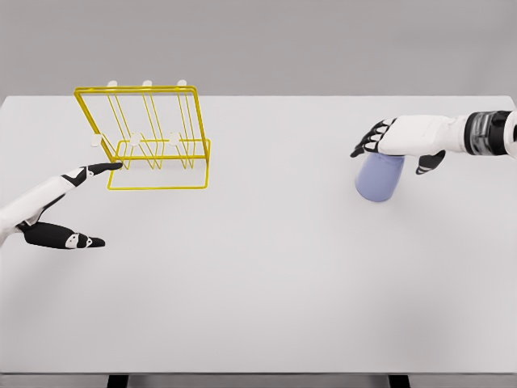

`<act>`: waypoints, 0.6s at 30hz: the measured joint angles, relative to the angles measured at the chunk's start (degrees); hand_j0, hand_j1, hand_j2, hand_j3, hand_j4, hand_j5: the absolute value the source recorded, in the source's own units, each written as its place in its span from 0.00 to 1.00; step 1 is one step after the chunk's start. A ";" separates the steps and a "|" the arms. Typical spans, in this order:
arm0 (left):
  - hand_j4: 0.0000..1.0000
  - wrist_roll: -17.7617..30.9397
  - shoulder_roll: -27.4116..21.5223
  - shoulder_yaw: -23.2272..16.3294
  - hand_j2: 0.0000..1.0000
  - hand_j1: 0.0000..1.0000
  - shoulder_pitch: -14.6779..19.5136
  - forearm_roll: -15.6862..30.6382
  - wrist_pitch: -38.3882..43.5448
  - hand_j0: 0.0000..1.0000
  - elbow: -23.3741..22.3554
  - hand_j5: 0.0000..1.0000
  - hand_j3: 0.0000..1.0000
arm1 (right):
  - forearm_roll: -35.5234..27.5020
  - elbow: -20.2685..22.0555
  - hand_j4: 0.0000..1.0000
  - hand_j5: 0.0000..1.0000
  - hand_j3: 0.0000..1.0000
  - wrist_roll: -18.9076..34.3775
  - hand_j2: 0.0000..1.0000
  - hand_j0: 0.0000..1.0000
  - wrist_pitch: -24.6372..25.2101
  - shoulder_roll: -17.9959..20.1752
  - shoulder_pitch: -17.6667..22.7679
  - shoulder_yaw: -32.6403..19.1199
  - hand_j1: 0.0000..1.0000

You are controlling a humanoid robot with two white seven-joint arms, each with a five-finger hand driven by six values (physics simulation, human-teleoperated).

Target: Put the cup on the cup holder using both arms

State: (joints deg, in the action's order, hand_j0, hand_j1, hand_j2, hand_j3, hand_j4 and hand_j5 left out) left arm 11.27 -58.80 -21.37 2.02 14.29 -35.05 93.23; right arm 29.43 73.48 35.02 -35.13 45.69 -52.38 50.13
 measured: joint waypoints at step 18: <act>1.00 0.00 0.00 0.00 1.00 1.00 0.00 0.00 0.00 1.00 0.00 1.00 1.00 | 0.44 2.27 0.53 0.53 0.53 -0.02 0.53 0.53 -0.06 0.17 -0.79 -0.82 0.53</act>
State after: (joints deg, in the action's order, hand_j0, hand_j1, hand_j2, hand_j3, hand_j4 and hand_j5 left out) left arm 11.27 -58.80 -21.37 2.02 14.29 -35.05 93.23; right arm 29.87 75.75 35.00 -35.19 45.86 -53.17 49.30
